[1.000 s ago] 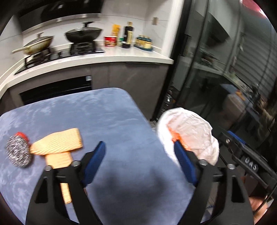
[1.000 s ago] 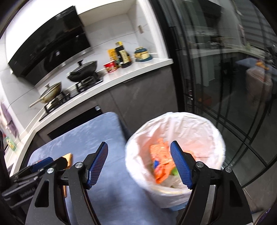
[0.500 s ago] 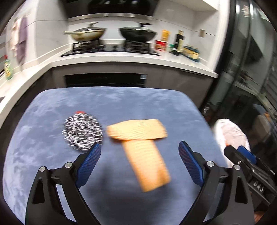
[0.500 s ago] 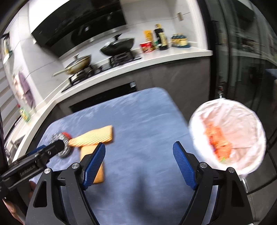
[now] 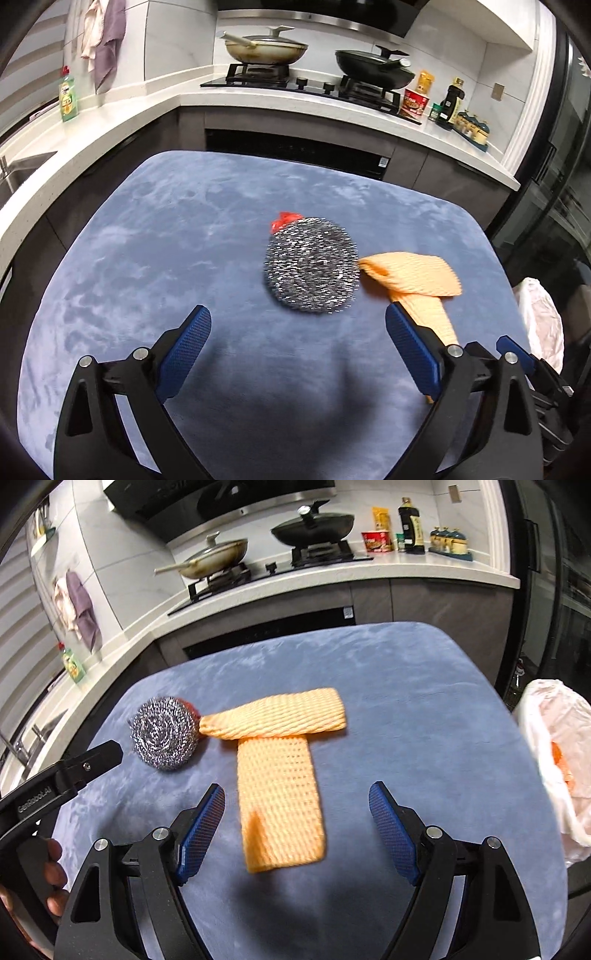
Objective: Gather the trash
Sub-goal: 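Move both open tools back toward the steel wool and orange foam net, then grasp the orange foam net with the right tool while the left tool grasps the steel wool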
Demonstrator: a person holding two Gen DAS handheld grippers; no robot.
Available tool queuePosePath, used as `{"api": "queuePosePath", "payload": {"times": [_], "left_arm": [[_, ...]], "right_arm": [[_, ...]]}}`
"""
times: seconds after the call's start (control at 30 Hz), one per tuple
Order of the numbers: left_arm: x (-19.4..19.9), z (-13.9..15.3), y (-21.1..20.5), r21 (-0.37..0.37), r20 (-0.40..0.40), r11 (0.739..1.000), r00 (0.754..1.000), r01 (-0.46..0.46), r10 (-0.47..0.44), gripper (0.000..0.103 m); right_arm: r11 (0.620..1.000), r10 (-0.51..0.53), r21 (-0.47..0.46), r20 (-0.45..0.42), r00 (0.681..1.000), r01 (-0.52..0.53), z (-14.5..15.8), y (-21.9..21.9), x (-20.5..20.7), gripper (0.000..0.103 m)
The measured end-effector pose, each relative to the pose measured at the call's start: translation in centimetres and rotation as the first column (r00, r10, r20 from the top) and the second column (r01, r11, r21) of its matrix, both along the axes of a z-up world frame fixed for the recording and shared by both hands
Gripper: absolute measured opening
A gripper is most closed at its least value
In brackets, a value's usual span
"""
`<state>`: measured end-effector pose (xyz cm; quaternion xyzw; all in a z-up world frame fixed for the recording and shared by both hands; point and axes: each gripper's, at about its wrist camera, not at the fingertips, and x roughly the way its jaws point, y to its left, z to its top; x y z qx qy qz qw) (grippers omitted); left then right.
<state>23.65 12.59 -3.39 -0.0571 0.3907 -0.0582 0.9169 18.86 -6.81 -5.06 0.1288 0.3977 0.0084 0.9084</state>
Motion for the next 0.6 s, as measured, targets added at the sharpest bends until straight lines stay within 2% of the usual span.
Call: {"api": "queuePosePath", "payload": {"times": [0.37, 0.5, 0.57, 0.6], "left_arm": [[3.8, -2.4, 0.7, -0.019, -0.053, 1.0, 0.998, -0.016, 0.015, 0.093], [5.2, -2.8, 0.2, -0.02, -0.045, 1.0, 0.999, -0.01, 0.009, 0.093], [5.8, -3.0, 0.0, -0.025, -0.049, 1.0, 0.999, -0.013, 0.011, 0.092], [6.1, -3.1, -0.1, -0.034, -0.049, 0.999, 0.999, -0.007, 0.005, 0.088]], "right_arm": [[0.999, 0.023, -0.032, -0.049, 0.999, -0.025, -2.5, 1.5, 1.9, 0.077], [0.999, 0.023, -0.037, -0.063, 0.998, -0.026, -3.3, 1.5, 2.2, 0.077], [0.999, 0.022, -0.026, -0.074, 0.997, -0.024, -3.8, 1.4, 2.2, 0.077], [0.999, 0.019, -0.024, -0.074, 0.997, -0.021, -3.9, 1.4, 2.2, 0.076]]}}
